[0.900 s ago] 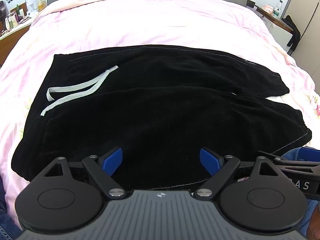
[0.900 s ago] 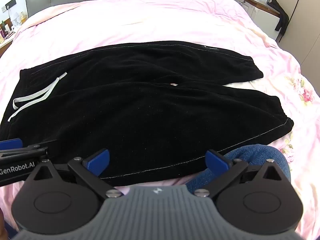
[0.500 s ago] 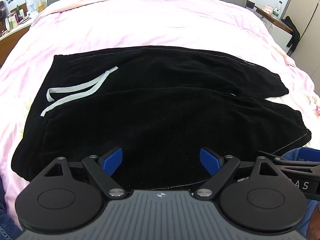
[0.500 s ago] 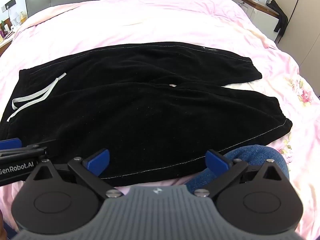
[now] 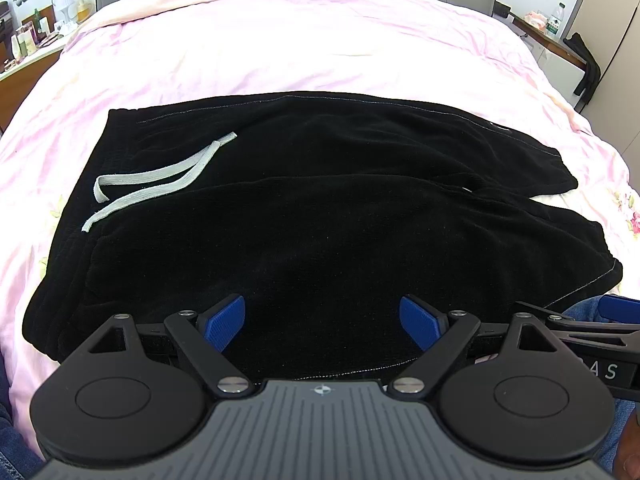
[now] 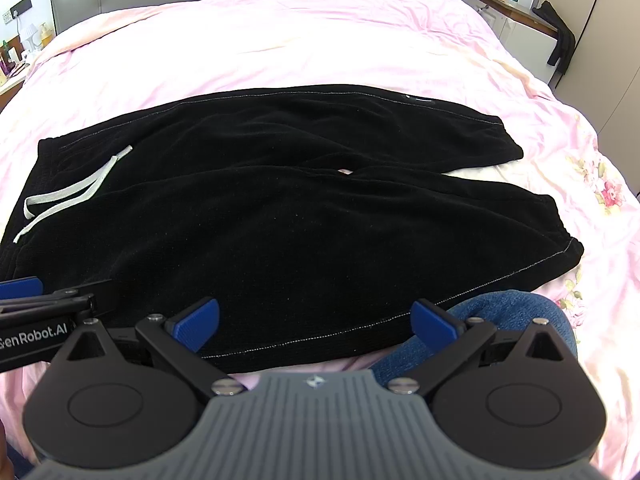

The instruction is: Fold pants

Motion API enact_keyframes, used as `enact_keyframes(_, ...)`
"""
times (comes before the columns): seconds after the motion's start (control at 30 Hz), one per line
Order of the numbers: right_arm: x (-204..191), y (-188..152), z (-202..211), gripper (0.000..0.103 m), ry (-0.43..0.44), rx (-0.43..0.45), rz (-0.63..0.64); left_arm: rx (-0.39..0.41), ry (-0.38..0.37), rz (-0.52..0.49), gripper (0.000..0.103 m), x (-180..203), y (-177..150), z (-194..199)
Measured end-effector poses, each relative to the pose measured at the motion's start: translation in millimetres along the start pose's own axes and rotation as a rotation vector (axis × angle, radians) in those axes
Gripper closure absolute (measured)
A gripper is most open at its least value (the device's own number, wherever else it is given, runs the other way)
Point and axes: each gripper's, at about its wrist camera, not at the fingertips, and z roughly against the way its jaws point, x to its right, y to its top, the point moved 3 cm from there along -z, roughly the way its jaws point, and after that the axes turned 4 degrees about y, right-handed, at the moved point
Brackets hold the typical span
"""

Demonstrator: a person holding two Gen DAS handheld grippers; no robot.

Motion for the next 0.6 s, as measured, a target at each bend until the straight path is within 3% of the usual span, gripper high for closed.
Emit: enact_keyframes(0.6, 0.7, 0.9, 2.6, 0.005, -0.001, 0.0, 0.002, 0.002, 0.0, 0.0, 0.001, -2.8, 0.5, -0.5)
